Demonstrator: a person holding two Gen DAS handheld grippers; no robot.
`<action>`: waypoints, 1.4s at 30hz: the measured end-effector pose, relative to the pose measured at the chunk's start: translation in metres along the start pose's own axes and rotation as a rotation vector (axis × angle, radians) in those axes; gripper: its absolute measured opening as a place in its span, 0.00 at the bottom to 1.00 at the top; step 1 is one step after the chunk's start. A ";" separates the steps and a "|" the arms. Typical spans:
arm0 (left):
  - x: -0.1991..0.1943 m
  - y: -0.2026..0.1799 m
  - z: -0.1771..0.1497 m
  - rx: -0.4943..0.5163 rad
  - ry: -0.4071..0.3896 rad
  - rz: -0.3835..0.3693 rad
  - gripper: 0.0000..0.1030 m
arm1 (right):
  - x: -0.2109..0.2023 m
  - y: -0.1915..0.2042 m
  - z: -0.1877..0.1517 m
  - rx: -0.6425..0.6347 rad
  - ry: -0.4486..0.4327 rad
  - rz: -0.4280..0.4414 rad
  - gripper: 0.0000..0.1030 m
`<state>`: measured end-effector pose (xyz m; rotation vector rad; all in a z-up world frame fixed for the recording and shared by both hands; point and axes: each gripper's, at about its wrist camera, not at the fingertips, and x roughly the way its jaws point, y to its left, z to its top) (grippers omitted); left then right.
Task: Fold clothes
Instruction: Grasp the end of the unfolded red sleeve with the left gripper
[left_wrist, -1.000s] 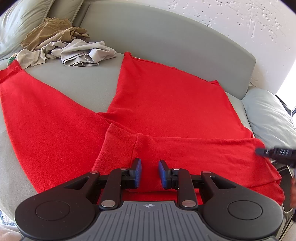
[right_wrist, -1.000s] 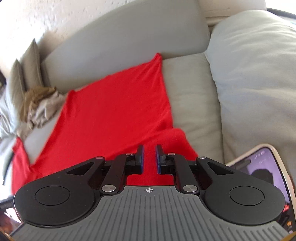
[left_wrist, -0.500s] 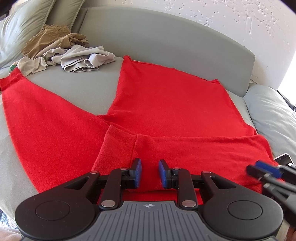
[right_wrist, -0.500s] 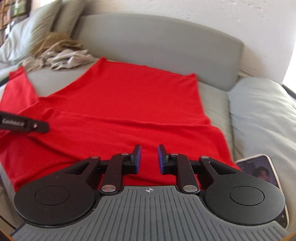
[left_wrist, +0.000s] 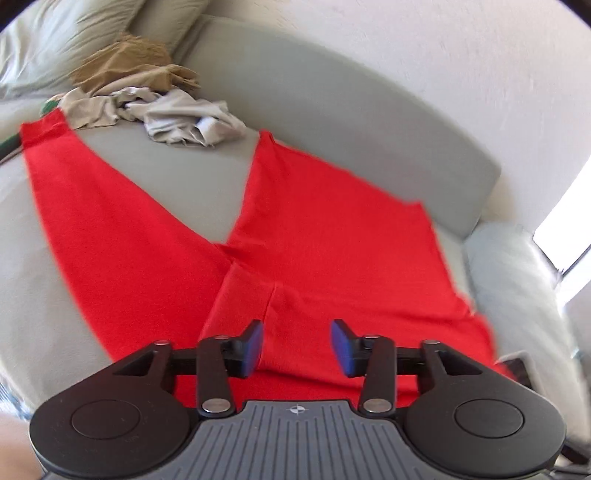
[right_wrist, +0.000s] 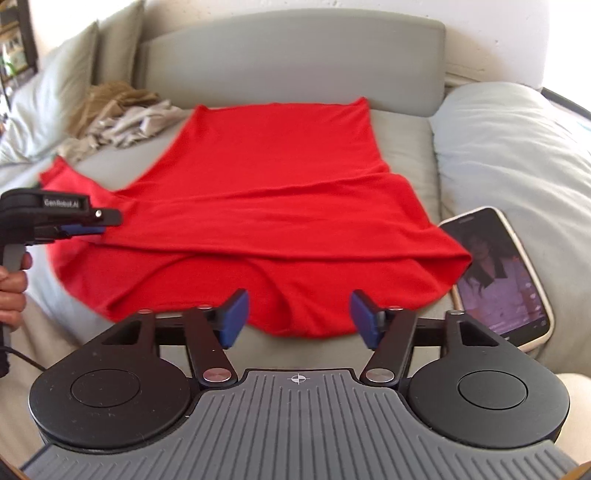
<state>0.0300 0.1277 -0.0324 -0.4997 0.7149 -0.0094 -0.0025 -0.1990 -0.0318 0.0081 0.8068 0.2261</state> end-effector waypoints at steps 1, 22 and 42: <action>-0.001 0.016 0.005 -0.051 -0.012 -0.004 0.47 | -0.004 0.001 0.002 0.012 -0.008 0.021 0.70; 0.029 0.270 0.100 -0.784 -0.144 -0.068 0.56 | -0.025 0.029 0.111 0.270 -0.179 0.235 0.81; 0.090 0.328 0.162 -0.845 -0.265 0.061 0.04 | -0.008 0.050 0.123 0.187 -0.187 0.256 0.81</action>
